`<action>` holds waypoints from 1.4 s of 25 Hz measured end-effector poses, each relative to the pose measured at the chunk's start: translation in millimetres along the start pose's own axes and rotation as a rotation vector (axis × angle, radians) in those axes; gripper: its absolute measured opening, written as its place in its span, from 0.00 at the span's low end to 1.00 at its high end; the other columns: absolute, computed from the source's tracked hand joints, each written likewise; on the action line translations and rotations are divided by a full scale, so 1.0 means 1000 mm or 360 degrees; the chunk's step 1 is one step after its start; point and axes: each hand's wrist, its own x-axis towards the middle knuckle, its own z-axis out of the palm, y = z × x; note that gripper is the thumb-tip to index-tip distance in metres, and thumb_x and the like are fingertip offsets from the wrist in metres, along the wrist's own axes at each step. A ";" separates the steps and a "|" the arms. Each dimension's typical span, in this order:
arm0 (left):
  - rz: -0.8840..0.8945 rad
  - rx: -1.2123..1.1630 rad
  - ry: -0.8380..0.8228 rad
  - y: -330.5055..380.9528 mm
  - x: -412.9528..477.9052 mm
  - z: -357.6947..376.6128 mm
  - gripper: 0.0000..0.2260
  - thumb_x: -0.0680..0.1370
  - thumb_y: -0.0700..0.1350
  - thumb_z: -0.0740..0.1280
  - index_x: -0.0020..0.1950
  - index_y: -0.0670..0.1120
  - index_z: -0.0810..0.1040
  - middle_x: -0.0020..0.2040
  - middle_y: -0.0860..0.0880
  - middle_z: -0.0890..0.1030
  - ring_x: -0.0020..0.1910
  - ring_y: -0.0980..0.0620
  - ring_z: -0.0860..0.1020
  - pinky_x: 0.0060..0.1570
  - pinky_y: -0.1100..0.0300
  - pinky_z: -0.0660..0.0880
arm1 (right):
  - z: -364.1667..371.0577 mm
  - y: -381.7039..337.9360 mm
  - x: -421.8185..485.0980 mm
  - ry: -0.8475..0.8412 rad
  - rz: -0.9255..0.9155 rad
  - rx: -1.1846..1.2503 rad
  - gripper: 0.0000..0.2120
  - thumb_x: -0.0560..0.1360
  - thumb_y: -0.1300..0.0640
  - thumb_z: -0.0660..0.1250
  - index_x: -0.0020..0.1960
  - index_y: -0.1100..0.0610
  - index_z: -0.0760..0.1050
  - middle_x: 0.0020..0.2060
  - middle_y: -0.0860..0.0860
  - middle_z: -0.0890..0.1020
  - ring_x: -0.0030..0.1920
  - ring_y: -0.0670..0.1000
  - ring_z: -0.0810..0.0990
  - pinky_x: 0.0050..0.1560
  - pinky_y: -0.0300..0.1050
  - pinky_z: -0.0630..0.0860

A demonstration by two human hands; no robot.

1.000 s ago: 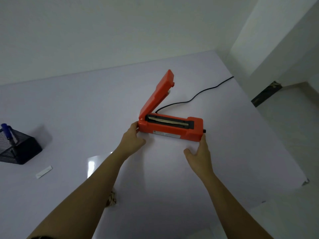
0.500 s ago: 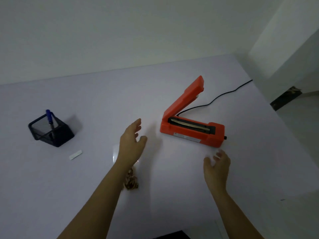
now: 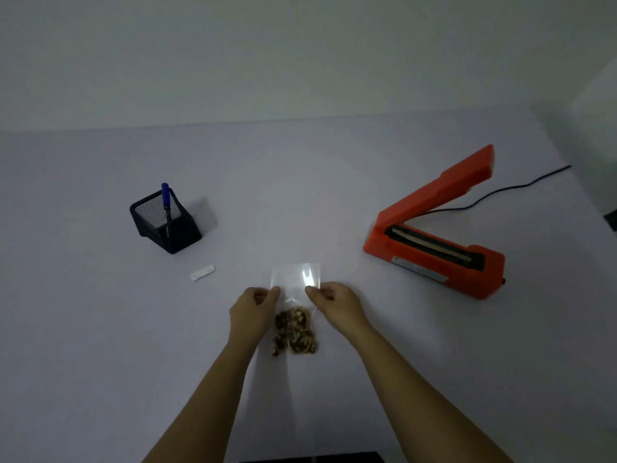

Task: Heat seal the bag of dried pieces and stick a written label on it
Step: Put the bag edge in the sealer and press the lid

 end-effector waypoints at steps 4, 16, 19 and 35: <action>0.0035 -0.0275 -0.0120 -0.005 0.000 0.004 0.09 0.75 0.50 0.67 0.50 0.46 0.78 0.44 0.50 0.80 0.45 0.51 0.77 0.45 0.60 0.71 | 0.004 0.002 -0.006 0.0110 -0.0175 0.0252 0.03 0.72 0.59 0.68 0.45 0.55 0.79 0.41 0.49 0.82 0.43 0.49 0.81 0.47 0.39 0.75; 0.0450 -0.0758 -0.0661 0.037 -0.048 0.066 0.11 0.79 0.43 0.61 0.41 0.41 0.80 0.37 0.47 0.82 0.38 0.54 0.80 0.38 0.67 0.75 | -0.071 0.029 -0.063 0.0474 -0.0157 0.0686 0.05 0.72 0.59 0.68 0.41 0.50 0.79 0.39 0.50 0.85 0.39 0.45 0.83 0.41 0.38 0.79; 0.0452 -0.0764 -0.0747 0.062 -0.065 0.086 0.13 0.79 0.44 0.62 0.37 0.42 0.80 0.31 0.51 0.81 0.33 0.57 0.79 0.34 0.67 0.75 | -0.104 0.031 -0.071 0.0539 0.0018 0.0845 0.03 0.72 0.60 0.69 0.41 0.56 0.80 0.36 0.51 0.84 0.35 0.44 0.82 0.36 0.35 0.78; 0.0284 -0.0650 -0.0650 0.137 -0.071 0.130 0.13 0.77 0.46 0.63 0.40 0.40 0.82 0.37 0.45 0.84 0.36 0.51 0.82 0.33 0.62 0.76 | -0.197 0.001 -0.073 0.1166 -0.0155 0.0056 0.12 0.75 0.45 0.62 0.44 0.52 0.80 0.34 0.44 0.82 0.36 0.40 0.80 0.39 0.30 0.74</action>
